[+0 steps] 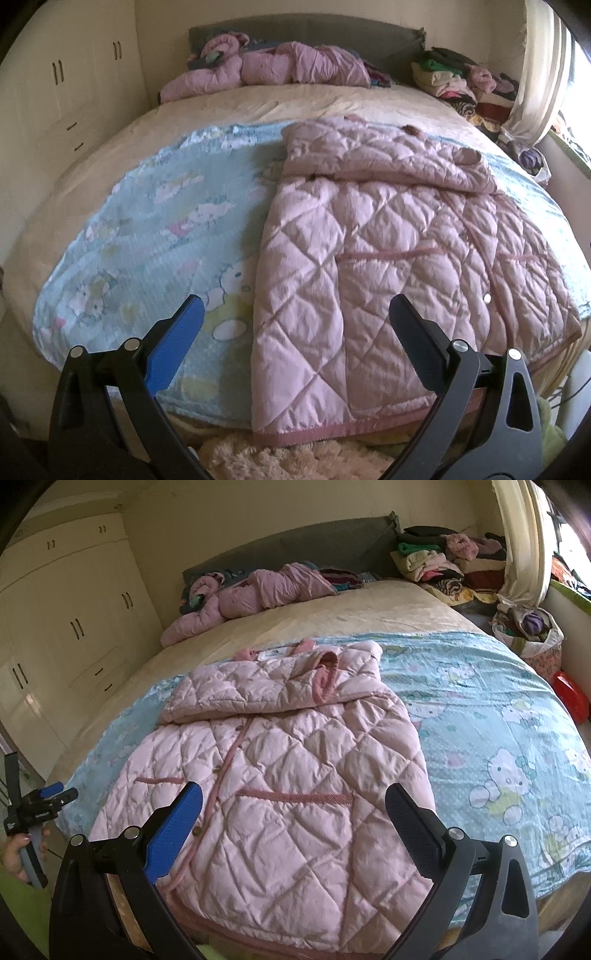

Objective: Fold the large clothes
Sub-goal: 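Move both tools back toward the ribbed jacket hem, then grasp the ribbed hem with the right tool while the left tool grasps the hem too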

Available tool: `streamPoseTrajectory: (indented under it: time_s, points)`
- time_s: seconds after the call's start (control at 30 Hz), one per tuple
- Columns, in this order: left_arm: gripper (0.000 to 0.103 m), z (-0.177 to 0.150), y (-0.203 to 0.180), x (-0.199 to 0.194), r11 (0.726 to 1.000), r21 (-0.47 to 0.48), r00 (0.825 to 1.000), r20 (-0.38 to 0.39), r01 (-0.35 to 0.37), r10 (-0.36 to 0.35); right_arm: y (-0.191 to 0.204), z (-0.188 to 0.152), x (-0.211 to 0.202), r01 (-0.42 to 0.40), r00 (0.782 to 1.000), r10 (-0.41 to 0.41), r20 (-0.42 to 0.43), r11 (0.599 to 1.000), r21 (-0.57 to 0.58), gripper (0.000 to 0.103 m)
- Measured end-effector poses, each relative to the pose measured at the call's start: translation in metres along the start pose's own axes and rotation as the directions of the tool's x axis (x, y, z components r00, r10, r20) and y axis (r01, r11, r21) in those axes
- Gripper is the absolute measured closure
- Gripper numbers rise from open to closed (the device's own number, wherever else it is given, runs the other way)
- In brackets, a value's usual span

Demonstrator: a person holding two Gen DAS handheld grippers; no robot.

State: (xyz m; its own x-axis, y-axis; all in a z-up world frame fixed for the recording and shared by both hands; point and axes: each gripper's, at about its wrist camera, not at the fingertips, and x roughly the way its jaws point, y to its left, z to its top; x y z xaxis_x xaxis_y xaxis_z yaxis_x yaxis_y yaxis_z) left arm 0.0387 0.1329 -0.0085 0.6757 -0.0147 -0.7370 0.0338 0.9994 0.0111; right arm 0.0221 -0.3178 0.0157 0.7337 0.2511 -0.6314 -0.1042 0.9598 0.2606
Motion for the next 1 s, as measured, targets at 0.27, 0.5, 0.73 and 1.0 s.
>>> streamPoseTrajectory:
  time_s: [0.27, 0.5, 0.73, 1.0]
  points:
    - [0.009, -0.022, 0.008, 0.025, 0.999, -0.038, 0.996, -0.088, 0.011, -0.014, -0.016, -0.021, 0.004, 0.02, 0.998, -0.019, -0.052, 1.0, 0.015, 0.004]
    - [0.009, -0.041, 0.021, 0.047, 0.995, -0.097, 0.986, -0.161, 0.018, -0.034, -0.028, -0.043, 0.011, 0.026, 0.994, -0.023, -0.105, 0.999, 0.03, 0.004]
    - [0.009, -0.048, 0.024, 0.06, 0.995, -0.096, 0.977, -0.211, 0.013, -0.033, -0.039, -0.061, 0.016, 0.044, 0.987, -0.038, -0.155, 0.998, 0.033, 0.004]
    - [0.009, -0.049, 0.02, 0.08, 0.995, -0.065, 0.945, -0.313, 0.079, -0.096, -0.059, -0.082, 0.021, 0.062, 0.978, -0.048, -0.203, 0.996, 0.061, 0.004]
